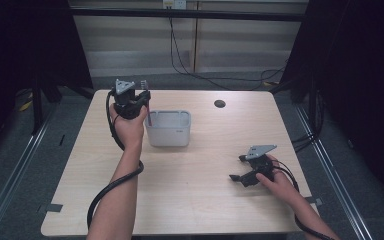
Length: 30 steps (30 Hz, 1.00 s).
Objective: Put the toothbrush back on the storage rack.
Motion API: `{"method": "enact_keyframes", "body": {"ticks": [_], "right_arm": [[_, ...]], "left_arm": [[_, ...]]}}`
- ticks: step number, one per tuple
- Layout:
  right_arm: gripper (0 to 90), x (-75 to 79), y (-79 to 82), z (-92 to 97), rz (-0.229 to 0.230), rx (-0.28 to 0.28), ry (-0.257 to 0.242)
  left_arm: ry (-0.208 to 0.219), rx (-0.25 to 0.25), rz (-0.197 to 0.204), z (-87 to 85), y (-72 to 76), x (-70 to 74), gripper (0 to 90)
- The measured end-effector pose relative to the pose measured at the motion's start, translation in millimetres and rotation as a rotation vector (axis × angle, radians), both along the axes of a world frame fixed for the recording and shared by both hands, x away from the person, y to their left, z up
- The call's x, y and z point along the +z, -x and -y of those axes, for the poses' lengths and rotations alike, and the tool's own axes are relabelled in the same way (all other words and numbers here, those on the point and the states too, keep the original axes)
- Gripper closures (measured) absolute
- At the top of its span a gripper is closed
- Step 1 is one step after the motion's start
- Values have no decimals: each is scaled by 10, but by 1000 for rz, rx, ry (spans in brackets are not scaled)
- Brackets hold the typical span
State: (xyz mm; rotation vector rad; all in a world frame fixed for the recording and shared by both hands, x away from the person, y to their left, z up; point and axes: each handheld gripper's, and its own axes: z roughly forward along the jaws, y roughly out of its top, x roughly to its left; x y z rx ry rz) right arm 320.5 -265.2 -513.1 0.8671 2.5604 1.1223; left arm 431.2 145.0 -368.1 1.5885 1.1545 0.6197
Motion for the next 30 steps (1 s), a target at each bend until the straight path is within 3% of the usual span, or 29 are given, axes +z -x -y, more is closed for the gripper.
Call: {"method": "enact_keyframes", "body": {"ticks": [30], "right_arm": [[124,1,0,1,-2,0,-1]], "left_arm": [[-26,5,-41,-10,60,-220,847]]}}
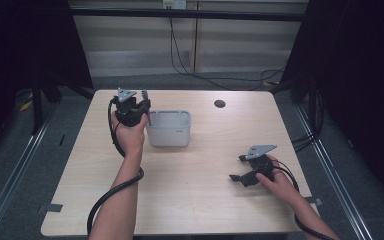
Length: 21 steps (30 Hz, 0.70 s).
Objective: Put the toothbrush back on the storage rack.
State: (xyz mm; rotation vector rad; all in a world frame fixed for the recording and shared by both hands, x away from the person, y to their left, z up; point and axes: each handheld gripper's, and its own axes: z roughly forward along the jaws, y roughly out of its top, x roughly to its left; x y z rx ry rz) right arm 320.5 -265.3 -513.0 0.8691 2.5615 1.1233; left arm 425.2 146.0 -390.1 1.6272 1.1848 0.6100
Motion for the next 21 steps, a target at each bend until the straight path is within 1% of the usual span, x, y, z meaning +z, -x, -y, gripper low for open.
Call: {"method": "enact_keyframes", "body": {"ticks": [3,4,6,9,16,21], "right_arm": [[125,0,0,0,0,0,0],[125,0,0,0,0,0,0],[125,0,0,0,0,0,0],[125,-1,-1,0,1,1,0],[125,0,0,0,0,0,0],[125,0,0,0,0,0,1]], "left_arm": [[-2,0,-3,2,7,-15,847],[4,1,-2,8,10,-20,847],[-5,-3,-6,6,17,-30,847],[-3,-3,-6,9,28,-49,847],[-19,-10,-9,33,61,-81,845],[-21,-11,-7,43,72,-100,845]]}}
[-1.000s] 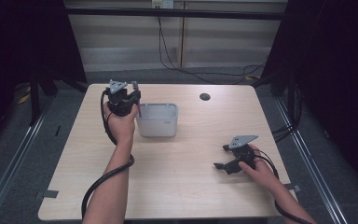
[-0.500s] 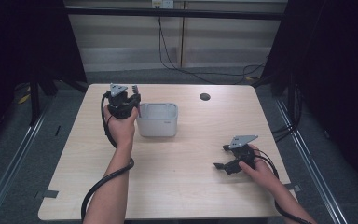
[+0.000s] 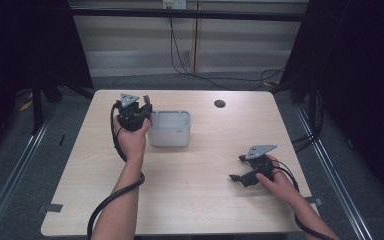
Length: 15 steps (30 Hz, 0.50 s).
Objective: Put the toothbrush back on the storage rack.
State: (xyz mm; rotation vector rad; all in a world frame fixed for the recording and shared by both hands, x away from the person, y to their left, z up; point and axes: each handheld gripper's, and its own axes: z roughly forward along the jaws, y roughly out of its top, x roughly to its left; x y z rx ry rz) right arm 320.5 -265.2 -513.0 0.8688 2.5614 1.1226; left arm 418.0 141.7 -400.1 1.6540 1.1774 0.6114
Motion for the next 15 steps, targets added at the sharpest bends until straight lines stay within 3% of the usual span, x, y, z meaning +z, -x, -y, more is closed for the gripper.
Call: {"method": "enact_keyframes", "body": {"ticks": [15], "right_arm": [[125,-1,-1,1,1,2,0]], "left_arm": [[-16,-3,-4,2,54,-48,841]]}}
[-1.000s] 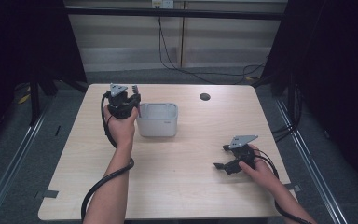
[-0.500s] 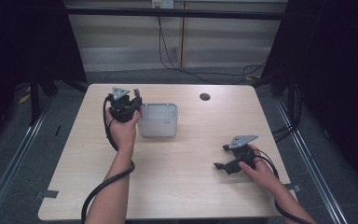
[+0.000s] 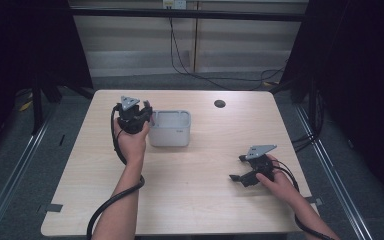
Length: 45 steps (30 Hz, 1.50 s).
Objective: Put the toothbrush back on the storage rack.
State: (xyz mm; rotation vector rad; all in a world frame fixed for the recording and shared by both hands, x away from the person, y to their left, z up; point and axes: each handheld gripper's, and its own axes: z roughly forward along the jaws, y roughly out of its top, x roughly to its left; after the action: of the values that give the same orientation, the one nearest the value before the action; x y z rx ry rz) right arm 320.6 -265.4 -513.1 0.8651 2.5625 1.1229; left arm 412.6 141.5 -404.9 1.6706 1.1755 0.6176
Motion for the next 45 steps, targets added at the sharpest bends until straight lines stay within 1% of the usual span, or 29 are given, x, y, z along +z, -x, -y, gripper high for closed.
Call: {"method": "enact_keyframes", "body": {"ticks": [6,8,10,17,25,28,35,39,42,45], "right_arm": [[125,0,0,1,-1,0,0],[125,0,-1,1,0,1,0],[125,0,-1,1,0,1,0],[124,0,-1,1,0,2,0],[124,0,0,1,0,1,1],[125,0,0,1,0,1,0],[125,0,-1,1,0,1,0],[124,0,0,1,0,1,0],[125,0,0,1,-1,1,0],[125,0,0,1,-1,1,0]], "left_arm": [[-8,-2,-7,-2,9,-21,841],[-4,-3,-9,-2,14,-30,841],[-12,-3,-10,-2,18,-38,840],[-12,-5,-9,-7,31,-43,839],[-10,-8,-18,-28,50,-59,835],[-15,-11,-20,-44,55,-56,830],[-25,-18,-25,-83,77,-29,782],[-30,-33,-35,-86,84,-20,755],[-46,-43,-38,-85,89,-3,724],[-50,-55,-41,-84,93,19,689]]}}
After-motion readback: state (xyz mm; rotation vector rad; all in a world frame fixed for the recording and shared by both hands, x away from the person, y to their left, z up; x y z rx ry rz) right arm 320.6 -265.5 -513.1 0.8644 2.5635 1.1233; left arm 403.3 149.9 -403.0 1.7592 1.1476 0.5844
